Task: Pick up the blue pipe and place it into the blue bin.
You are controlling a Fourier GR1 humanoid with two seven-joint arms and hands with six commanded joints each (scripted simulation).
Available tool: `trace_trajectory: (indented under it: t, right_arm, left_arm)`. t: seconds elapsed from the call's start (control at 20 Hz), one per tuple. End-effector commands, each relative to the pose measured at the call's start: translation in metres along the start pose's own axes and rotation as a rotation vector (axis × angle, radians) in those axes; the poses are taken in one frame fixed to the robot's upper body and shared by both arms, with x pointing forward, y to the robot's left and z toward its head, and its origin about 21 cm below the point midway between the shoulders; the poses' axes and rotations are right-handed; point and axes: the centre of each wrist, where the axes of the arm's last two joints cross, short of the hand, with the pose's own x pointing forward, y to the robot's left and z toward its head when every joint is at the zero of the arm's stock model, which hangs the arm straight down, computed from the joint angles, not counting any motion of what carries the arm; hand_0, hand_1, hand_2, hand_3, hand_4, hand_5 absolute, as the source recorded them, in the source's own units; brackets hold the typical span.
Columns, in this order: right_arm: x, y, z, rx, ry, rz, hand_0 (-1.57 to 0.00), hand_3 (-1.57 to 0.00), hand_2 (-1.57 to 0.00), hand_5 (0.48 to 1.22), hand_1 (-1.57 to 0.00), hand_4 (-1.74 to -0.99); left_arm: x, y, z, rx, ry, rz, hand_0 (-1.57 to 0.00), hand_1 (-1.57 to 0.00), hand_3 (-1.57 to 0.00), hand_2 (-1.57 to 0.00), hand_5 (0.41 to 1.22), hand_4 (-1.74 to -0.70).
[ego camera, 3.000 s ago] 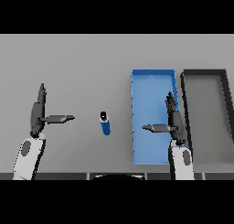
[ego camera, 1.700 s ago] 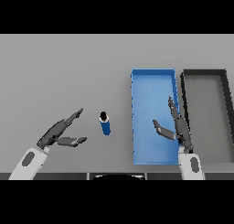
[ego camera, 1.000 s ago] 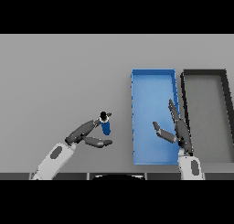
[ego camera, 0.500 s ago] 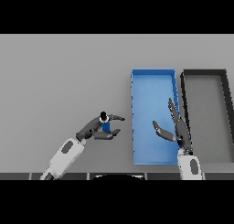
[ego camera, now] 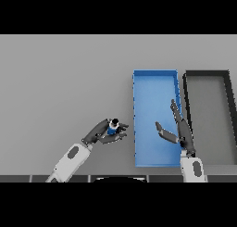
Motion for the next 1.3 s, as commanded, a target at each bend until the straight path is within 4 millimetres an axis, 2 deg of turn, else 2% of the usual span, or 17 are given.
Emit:
trace_trajectory:
  t: [0.0,0.2,0.3,0.5,0.85,1.0,1.05,1.2,1.25]
  right_arm:
    - [0.003,0.001,0.000,0.005,-0.002,0.003,0.00,0.00,0.00,0.621,0.00,-1.245]
    - [0.002,-0.003,0.001,-0.008,0.008,0.029,0.00,0.00,0.00,0.629,0.00,-1.239]
    - [0.002,-0.009,0.000,-0.008,0.012,0.042,0.00,0.00,0.00,0.631,0.00,-1.221]
    - [0.000,-0.001,0.000,0.004,-0.005,0.026,0.00,0.00,0.00,0.639,0.00,-1.215]
    - [-0.001,-0.003,0.003,-0.006,-0.001,0.032,0.00,0.00,0.00,0.629,0.00,-1.174]
    - [-0.003,-0.008,0.001,-0.005,0.002,0.031,0.00,0.00,0.00,0.628,0.00,-1.192]
    - [-0.001,-0.006,-0.002,-0.002,0.000,0.028,0.00,0.00,0.00,0.623,0.00,-1.209]
    - [0.003,-0.003,-0.001,0.009,-0.046,0.005,0.00,0.00,0.00,0.619,0.00,-1.191]
    - [0.009,-0.010,-0.004,0.020,-0.072,-0.016,0.00,0.00,0.00,0.610,0.00,-1.195]
  left_arm:
    - [0.006,0.004,-0.003,0.005,-0.026,0.000,-1.45,-1.47,-1.39,-1.48,1.179,-1.69]
    - [0.039,-0.001,-0.012,-0.042,-0.159,0.008,-1.52,-1.53,-1.43,-1.53,1.204,-1.71]
    - [0.050,-0.002,-0.014,-0.061,-0.176,0.002,-1.54,-1.54,-1.44,-1.55,1.210,-1.72]
    - [0.072,-0.001,-0.021,-0.101,-0.165,-0.005,-1.56,-1.56,-1.45,-1.56,1.216,-1.72]
    - [0.075,-0.004,-0.017,-0.132,-0.142,-0.014,-1.57,-1.57,-1.44,-1.57,1.219,-1.73]
    - [0.078,-0.003,-0.021,-0.129,-0.138,-0.023,-1.57,-1.57,-1.44,-1.57,1.220,-1.73]
    - [0.076,-0.006,-0.020,-0.131,-0.136,-0.030,-1.57,-1.57,-1.44,-1.57,1.220,-1.73]
    - [0.074,-0.005,-0.018,-0.128,-0.141,-0.025,-1.57,-1.57,-1.44,-1.57,1.220,-1.73]
    - [0.074,-0.001,-0.018,-0.127,-0.137,-0.029,-1.57,-1.57,-1.44,-1.57,1.221,-1.73]
